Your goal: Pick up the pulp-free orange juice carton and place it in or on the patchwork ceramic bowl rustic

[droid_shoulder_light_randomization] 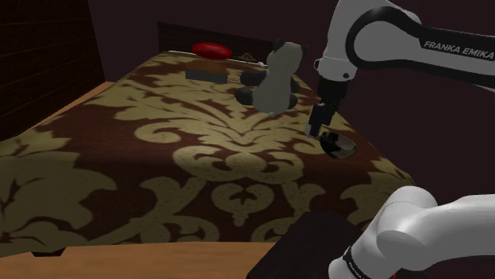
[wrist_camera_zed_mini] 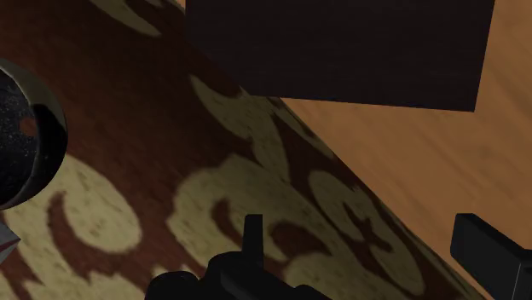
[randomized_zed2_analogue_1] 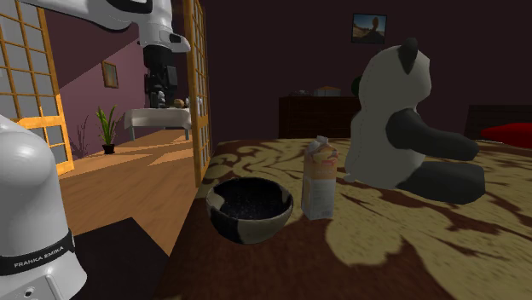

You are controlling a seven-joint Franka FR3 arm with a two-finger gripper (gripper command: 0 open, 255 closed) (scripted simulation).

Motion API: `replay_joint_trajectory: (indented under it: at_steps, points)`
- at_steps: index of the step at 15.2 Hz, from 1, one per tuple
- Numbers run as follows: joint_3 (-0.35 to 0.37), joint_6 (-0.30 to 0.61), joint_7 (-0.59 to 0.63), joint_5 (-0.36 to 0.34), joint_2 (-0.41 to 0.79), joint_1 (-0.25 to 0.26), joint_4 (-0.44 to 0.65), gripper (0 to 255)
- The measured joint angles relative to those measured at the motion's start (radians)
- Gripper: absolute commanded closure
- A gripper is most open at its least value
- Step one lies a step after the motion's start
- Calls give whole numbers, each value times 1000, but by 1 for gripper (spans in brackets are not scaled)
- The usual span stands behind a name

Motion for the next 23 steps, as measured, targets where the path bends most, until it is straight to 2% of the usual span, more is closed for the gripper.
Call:
replay_joint_trajectory:
  at_steps: [3,11,17,23]
  points:
    - [-17,31,2,-13,20,-16,1,0]
    - [-111,242,41,-67,151,-104,6,0]
    - [-189,376,61,-88,278,-165,68,0]
    - [-270,509,76,-80,412,-216,136,0]
